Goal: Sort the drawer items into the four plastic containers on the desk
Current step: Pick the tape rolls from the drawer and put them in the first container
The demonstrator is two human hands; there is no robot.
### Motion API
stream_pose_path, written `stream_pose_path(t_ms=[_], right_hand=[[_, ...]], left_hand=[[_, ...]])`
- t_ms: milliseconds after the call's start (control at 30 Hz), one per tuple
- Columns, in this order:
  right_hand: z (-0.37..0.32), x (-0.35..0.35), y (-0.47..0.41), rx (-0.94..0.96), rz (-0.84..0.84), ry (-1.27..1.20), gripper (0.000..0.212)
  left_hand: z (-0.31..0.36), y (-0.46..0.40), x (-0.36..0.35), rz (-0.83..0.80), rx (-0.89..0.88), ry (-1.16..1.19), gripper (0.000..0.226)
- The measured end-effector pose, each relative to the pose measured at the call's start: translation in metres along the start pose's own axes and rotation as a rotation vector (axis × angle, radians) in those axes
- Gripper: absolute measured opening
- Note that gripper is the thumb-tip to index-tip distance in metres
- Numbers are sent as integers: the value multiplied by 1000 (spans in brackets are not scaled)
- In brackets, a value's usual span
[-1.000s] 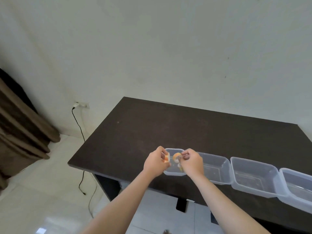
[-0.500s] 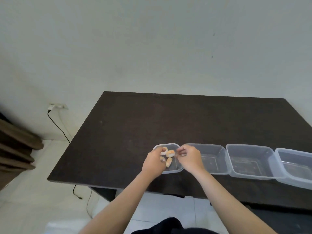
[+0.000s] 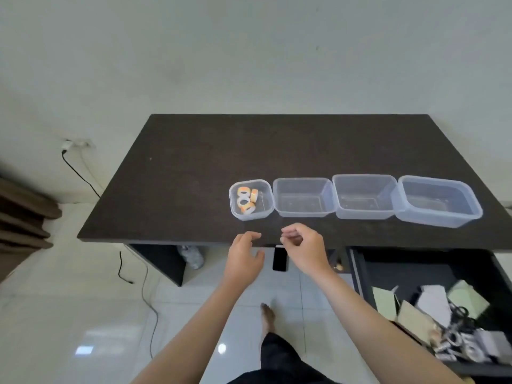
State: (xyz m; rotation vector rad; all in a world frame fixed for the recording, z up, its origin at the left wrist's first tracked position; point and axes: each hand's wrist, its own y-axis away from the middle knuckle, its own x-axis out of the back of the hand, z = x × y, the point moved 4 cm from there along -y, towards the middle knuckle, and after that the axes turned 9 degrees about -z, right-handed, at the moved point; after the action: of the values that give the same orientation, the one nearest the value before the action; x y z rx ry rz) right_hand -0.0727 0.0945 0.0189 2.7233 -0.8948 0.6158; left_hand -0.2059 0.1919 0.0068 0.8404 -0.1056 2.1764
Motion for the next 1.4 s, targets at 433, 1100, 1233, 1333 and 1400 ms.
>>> stream_pose_path(t_ms=[433,1100,1233,1333,1400], right_hand=[[116,129,134,-228,84,116,13],[342,314,161,-605,-445,368,22],[358,311,161,-631,-629,453,32],[360,306,158,-578,-711,527,43],[362,306,157,-553,-722,567,48]], left_hand=[[59,75,-165,-324,-58,4,33],[138,64,-431,-691,55,-157,30],[128,58,-450,-759,124,-313,36],[123,52,-454,-716,139,-333,24],[123,49,-458,-690,159,-331,16]])
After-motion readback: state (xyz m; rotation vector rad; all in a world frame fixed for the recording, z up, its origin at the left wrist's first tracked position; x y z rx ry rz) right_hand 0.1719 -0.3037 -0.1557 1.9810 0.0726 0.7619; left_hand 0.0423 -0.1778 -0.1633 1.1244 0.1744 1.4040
